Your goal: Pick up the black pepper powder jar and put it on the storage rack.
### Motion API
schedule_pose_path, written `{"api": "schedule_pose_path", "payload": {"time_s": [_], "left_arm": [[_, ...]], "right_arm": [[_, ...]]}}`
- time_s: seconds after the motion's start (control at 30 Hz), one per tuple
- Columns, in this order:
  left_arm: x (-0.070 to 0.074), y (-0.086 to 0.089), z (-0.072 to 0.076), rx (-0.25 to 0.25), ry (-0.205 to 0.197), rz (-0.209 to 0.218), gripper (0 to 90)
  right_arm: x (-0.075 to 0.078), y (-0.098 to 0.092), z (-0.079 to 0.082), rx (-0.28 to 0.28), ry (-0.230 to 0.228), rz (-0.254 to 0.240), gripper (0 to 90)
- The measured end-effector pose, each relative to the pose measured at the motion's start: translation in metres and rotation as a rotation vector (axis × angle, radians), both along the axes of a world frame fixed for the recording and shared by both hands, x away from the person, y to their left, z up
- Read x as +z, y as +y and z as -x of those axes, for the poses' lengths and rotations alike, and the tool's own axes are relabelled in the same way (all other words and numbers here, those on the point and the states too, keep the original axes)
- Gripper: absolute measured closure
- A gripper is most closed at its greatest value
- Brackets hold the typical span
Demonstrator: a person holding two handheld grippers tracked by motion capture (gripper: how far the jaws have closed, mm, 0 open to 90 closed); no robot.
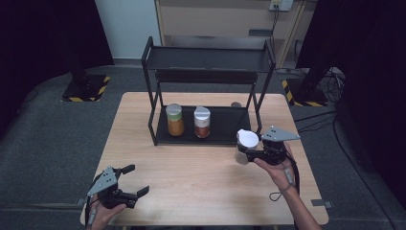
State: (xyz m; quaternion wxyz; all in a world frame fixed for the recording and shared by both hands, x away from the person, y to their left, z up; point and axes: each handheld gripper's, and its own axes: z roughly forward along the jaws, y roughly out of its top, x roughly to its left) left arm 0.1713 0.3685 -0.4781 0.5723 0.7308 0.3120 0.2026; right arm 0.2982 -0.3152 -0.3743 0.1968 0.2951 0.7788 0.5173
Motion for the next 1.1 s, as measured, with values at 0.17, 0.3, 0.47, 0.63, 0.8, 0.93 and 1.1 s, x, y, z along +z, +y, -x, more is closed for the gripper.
{"api": "schedule_pose_path", "payload": {"time_s": [0.17,0.3,0.47,0.63,0.8,0.93,1.1], "left_arm": [[0.0,0.0,0.0,0.001,0.0,0.002,0.0],[0.0,0.0,0.0,0.001,-0.001,0.002,0.0],[0.0,0.001,0.0,0.0,-0.001,0.003,0.0],[0.0,0.001,0.0,0.001,-0.002,0.005,0.0],[-0.001,0.001,0.0,0.001,-0.002,0.006,0.0],[-0.001,0.001,0.0,0.001,-0.002,0.007,0.0],[-0.001,0.001,0.0,0.002,-0.003,0.008,0.0]], "right_arm": [[0.003,0.008,-0.008,0.004,-0.006,0.003,31.3],[0.004,0.016,-0.017,-0.004,-0.006,-0.002,31.3],[0.005,0.023,-0.027,-0.014,-0.012,0.003,31.3],[0.005,0.034,-0.04,-0.035,-0.019,0.01,31.3],[0.006,0.044,-0.051,-0.057,-0.022,0.013,31.3],[0.004,0.05,-0.06,-0.069,-0.03,0.012,31.2],[0.001,0.056,-0.07,-0.091,-0.034,0.011,31.2]]}}
